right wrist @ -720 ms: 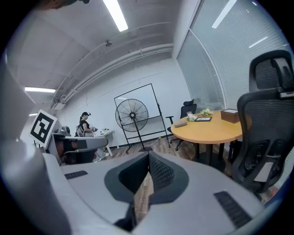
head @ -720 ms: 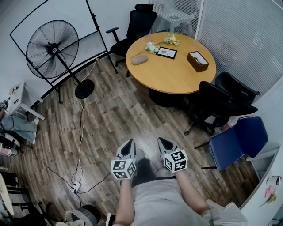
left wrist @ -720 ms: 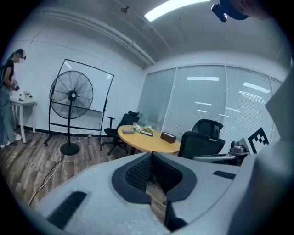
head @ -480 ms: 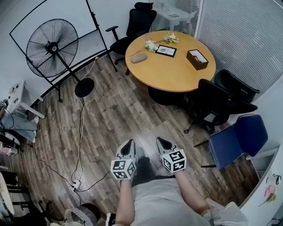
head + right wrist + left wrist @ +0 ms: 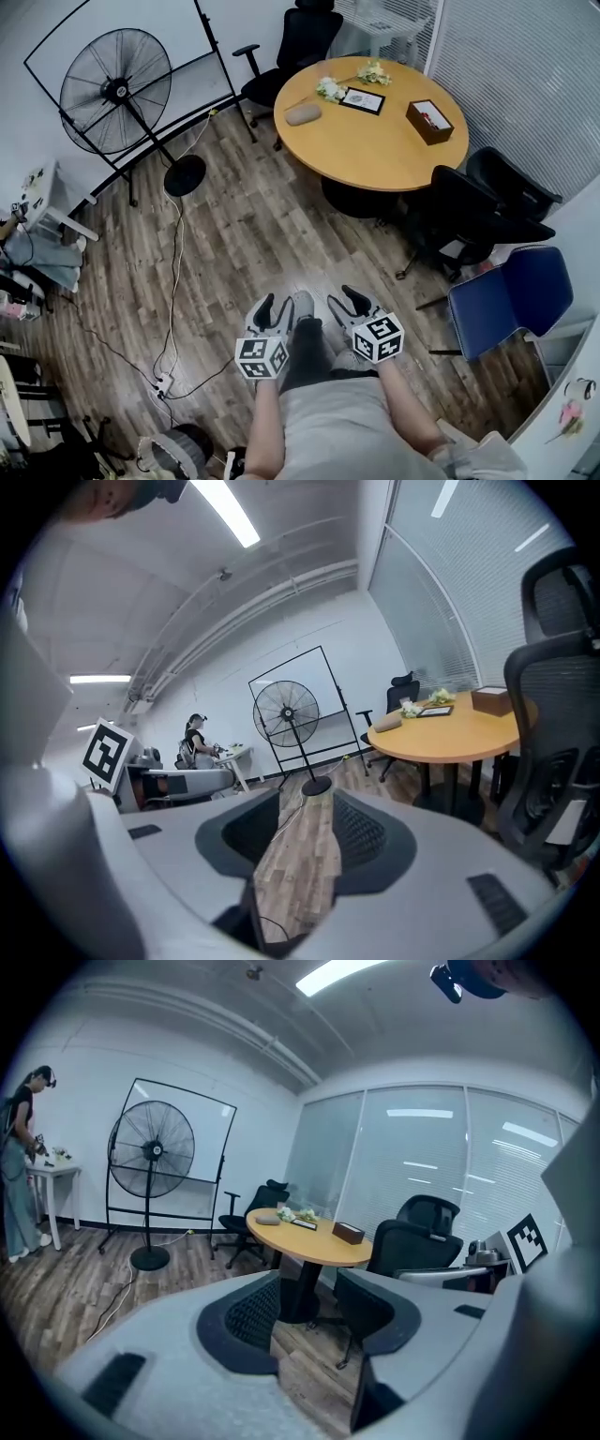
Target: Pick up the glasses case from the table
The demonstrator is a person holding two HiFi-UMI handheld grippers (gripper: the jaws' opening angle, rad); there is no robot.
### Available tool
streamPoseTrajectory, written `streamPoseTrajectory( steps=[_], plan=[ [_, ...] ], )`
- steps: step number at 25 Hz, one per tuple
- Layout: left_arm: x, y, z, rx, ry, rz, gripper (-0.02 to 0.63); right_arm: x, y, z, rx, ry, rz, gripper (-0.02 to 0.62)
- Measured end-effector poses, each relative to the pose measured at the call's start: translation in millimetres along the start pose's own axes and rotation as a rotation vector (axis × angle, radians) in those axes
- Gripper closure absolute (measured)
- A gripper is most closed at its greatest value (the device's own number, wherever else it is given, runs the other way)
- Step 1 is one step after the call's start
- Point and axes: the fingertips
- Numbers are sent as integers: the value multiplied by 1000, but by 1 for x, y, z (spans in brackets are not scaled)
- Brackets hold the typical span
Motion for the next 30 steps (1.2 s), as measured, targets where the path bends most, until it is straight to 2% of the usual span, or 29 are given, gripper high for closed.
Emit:
streamPoseTrajectory(
  steps=[4,8,20,30],
  plan=[
    [-9,22,-2,26,13,-4,387,-8,12,6,-26,0,1,405],
    [-27,46,-14,41,7,6,374,-22,33,13,-33,-7,0,390],
    [-89,152,-32,104,7,24,371,-79,91,87,27,16,15,390],
    [-130,215,-70,134,30,1,371,-118,160,121,52,42,19,390]
  ],
)
Point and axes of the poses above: the fingertips, and each gripper's own axes: y forward along the fingers, z to its right, x out of its underside, and after that the axes turned 3 degrees about -x, right-handed
